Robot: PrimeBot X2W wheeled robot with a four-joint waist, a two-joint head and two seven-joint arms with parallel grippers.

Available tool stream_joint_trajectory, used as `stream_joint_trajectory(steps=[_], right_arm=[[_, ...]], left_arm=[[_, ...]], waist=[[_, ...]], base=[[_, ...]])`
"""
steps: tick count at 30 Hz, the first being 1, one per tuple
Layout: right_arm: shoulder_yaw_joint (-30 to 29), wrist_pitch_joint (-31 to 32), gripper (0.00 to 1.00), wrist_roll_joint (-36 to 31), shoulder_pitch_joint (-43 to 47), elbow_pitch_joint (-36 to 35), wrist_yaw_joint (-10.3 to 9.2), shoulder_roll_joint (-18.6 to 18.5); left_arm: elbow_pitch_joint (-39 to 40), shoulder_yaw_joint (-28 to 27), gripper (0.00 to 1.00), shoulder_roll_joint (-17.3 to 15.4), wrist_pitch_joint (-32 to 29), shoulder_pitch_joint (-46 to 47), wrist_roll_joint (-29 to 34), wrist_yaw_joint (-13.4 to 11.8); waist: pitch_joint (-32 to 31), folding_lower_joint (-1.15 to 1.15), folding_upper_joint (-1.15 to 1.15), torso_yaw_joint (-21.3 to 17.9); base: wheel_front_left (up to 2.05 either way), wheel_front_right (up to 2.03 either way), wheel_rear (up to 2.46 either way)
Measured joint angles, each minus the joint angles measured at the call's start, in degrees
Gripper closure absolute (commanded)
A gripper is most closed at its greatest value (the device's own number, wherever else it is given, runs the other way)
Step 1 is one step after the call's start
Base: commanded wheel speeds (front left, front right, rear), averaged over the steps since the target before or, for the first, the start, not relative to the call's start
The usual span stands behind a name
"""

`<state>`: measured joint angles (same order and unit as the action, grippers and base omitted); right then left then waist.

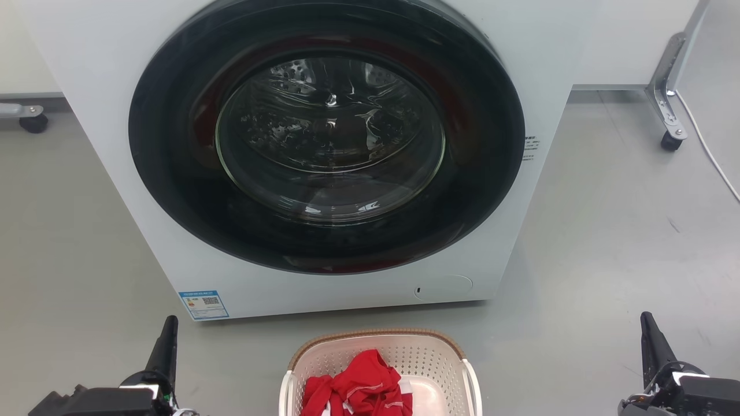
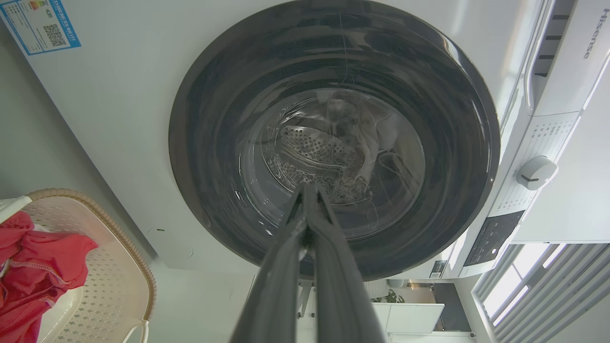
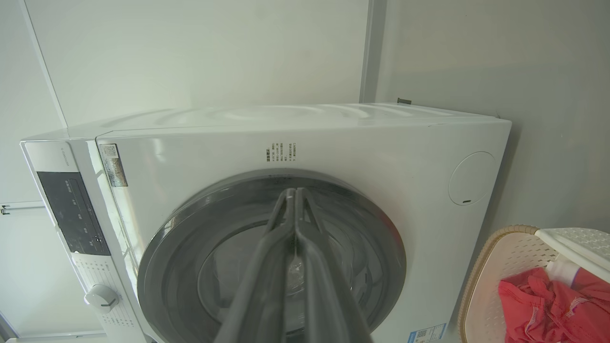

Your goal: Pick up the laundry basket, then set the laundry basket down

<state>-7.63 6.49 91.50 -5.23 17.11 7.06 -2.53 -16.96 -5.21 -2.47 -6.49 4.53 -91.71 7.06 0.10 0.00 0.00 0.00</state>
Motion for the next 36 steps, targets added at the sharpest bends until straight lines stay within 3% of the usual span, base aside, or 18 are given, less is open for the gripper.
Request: stream_joint_trajectory(steps=[36], right_arm=[[0.0, 0.0, 1.0, 0.01, 0.0, -0.01, 0.0, 0.0]], left_arm=[[0.01, 0.0, 1.0, 0.0, 0.0, 0.0, 0.0, 0.0]], waist=[[0.01, 0.0, 0.0, 0.0]], base=[[0.0, 0.0, 0.0]])
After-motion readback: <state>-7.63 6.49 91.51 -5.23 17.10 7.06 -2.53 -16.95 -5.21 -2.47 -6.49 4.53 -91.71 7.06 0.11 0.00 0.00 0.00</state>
